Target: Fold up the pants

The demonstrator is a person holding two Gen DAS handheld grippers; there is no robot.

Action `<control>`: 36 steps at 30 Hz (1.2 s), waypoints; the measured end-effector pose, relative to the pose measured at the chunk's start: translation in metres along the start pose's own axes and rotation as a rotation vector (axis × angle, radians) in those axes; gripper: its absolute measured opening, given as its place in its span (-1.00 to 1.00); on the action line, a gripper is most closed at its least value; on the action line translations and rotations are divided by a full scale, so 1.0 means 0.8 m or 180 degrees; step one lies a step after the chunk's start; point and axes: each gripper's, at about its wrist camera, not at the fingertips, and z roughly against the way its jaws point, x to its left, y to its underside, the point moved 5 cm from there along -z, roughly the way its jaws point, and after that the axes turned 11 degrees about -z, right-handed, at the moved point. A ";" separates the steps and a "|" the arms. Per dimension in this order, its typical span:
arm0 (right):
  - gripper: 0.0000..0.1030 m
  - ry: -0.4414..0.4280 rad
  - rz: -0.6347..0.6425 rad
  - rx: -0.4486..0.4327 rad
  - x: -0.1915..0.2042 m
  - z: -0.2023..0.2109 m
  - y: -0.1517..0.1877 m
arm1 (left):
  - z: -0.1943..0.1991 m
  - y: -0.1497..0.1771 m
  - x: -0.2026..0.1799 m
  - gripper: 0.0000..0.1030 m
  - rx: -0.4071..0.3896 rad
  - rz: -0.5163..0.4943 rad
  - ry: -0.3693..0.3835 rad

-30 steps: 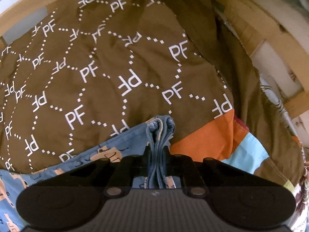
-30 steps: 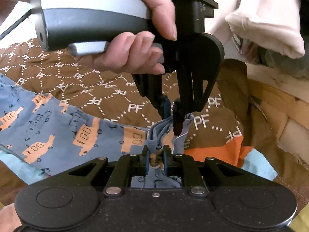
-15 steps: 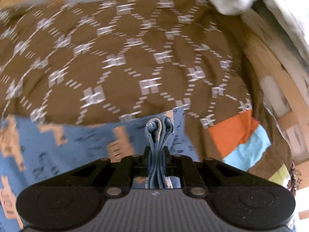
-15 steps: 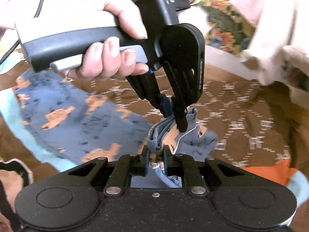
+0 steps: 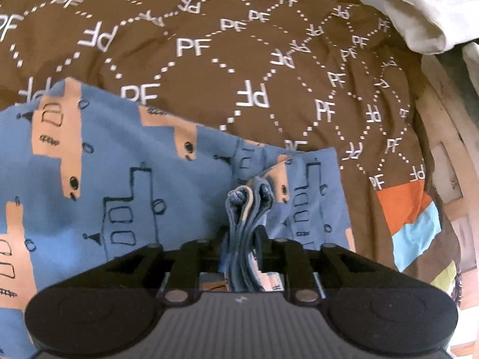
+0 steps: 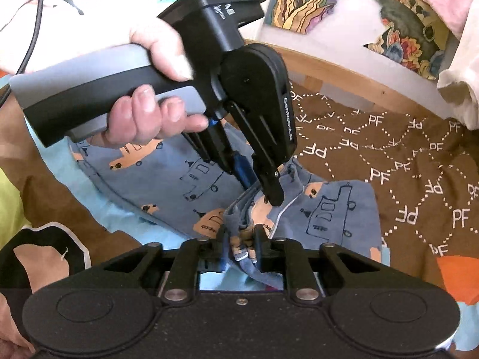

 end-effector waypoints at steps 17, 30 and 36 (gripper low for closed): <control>-0.69 -0.0083 -0.0150 -0.0079 -0.007 0.000 0.001 | 0.005 0.005 0.007 -0.75 -0.0023 -0.0031 0.0006; -0.70 -0.0241 -0.0164 -0.0184 0.016 0.001 -0.017 | 0.044 0.010 0.024 -0.80 -0.0082 -0.0198 -0.0239; -0.71 -0.0426 -0.0149 -0.0136 0.047 -0.009 -0.025 | 0.063 0.016 0.050 -0.80 -0.0091 -0.0191 -0.0298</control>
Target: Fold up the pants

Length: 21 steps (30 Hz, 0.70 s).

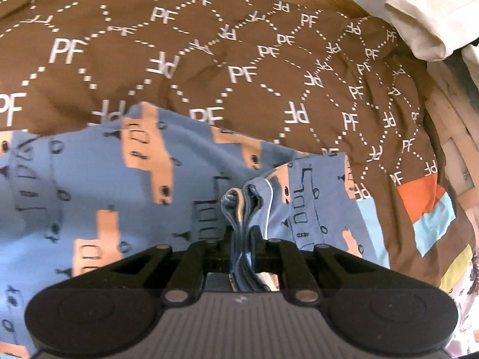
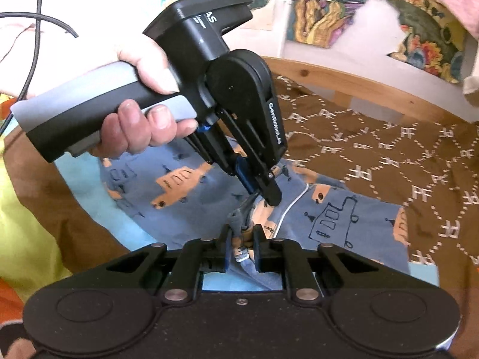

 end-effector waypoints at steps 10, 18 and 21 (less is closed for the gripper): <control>-0.70 -0.0176 -0.0037 0.0082 0.042 -0.026 -0.010 | 0.013 0.014 0.041 -0.80 -0.0004 0.0072 -0.0101; -0.70 -0.0271 -0.0010 0.0170 0.065 -0.041 -0.011 | 0.021 0.023 0.065 -0.80 0.0026 0.0078 -0.0198; -0.70 -0.0271 0.0044 0.0218 0.072 -0.045 -0.006 | 0.020 0.026 0.068 -0.79 0.0029 0.0100 -0.0228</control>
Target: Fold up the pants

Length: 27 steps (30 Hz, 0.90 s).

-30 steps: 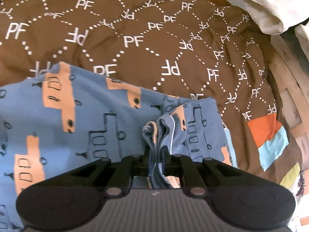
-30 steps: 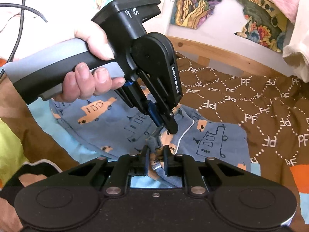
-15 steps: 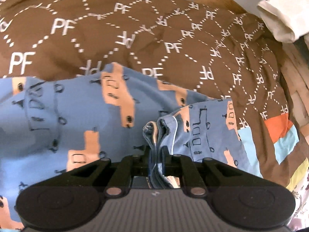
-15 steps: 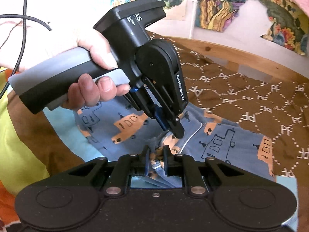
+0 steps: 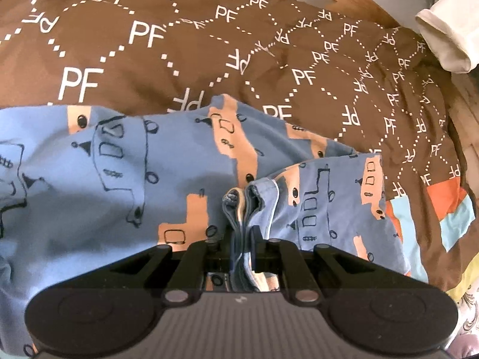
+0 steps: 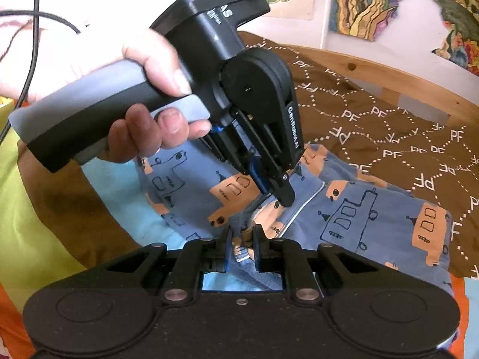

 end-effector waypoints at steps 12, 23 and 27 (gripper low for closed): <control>0.36 0.0491 0.0576 -0.0128 -0.049 0.056 -0.003 | 0.013 0.003 -0.003 0.26 -0.0132 0.0057 -0.0287; 0.75 0.1396 0.0468 -0.0080 -0.212 -0.007 -0.044 | -0.008 -0.011 -0.015 0.57 -0.0096 -0.0159 -0.1211; 0.75 0.1462 0.0522 0.0129 -0.225 -0.032 -0.034 | -0.006 -0.008 -0.013 0.60 -0.0104 -0.0144 -0.1181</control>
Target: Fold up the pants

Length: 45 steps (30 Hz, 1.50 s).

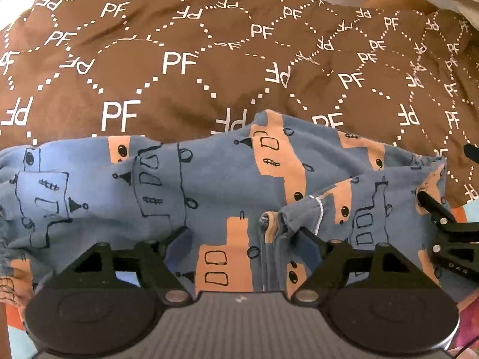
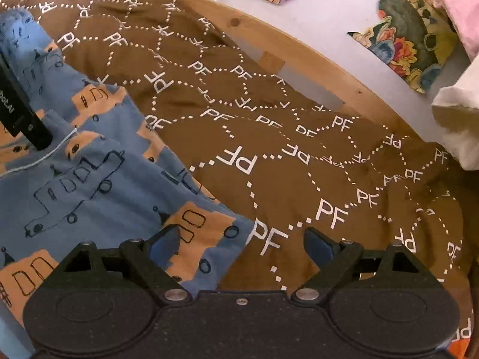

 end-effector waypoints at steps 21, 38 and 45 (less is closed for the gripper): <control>0.98 -0.0603 0.0020 -0.0311 0.077 0.108 0.019 | 0.104 0.106 0.030 0.81 -0.0727 0.0332 -0.0521; 0.98 -0.0925 -0.0118 -0.0224 0.105 0.107 0.025 | 0.113 0.103 0.196 0.16 -0.0924 0.1127 -0.0304; 0.98 -0.0919 -0.0251 -0.0161 0.103 0.095 0.023 | 0.107 0.107 0.205 -0.20 -0.0828 0.1392 -0.0265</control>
